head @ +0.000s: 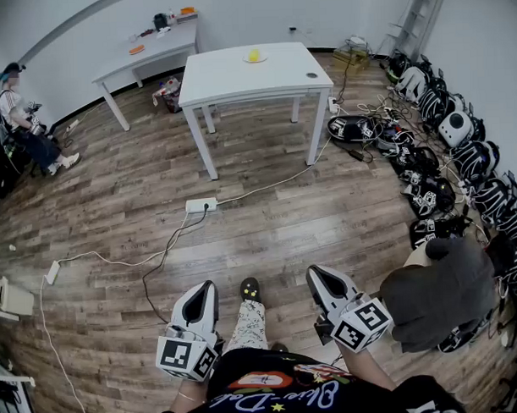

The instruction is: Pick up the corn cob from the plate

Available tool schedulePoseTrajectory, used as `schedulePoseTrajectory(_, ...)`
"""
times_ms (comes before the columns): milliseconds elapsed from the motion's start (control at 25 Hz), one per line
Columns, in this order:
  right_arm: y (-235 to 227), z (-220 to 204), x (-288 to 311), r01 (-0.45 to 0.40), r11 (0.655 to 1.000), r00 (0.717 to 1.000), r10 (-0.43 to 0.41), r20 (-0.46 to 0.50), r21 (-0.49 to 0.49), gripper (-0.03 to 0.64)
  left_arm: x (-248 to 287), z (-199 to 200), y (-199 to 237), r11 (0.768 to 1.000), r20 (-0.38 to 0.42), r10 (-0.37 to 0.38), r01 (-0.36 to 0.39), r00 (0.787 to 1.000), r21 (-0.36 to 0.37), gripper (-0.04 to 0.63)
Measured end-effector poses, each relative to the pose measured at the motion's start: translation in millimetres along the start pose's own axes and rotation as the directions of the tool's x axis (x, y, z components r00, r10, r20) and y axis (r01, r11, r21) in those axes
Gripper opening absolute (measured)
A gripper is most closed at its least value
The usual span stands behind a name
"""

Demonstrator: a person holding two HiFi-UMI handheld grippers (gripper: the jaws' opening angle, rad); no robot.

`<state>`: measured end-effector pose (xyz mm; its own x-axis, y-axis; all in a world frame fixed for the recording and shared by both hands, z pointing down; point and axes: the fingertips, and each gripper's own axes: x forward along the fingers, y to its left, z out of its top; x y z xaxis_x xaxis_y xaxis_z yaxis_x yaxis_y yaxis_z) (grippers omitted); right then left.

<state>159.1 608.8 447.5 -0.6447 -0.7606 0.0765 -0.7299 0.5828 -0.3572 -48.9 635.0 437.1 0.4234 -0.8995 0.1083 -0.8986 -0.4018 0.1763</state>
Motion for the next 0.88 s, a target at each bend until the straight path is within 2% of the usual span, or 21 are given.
schedulePoseTrajectory(120,-27,15,46,0.016,1.0,1.0,-0.016,0.007,-0.013,0.014,55,7,22,0.999,0.01,-0.044,0.044,0.999,-0.003,-0.006)
schedulePoseTrajectory(320,-64,61,151,0.045,0.998,0.998,-0.044,0.043,-0.039,0.014,147,51,88,0.993,0.042,-0.102,0.1,0.994,0.055,-0.008)
schedulePoseTrajectory(560,-92,108,278,0.02,0.989,0.996,-0.007,0.085,-0.145,0.014,245,86,167,0.987,0.058,-0.148,0.144,0.987,0.065,-0.007)
schedulePoseTrajectory(720,-123,121,329,0.045,0.991,0.995,-0.034,0.091,-0.122,0.015,300,85,194,0.985,0.037,-0.17,0.169,0.985,0.034,-0.007)
schedulePoseTrajectory(880,-176,129,383,0.067,0.994,0.996,-0.061,0.062,-0.09,0.015,374,92,216,0.978,0.016,-0.205,0.204,0.979,0.032,-0.006)
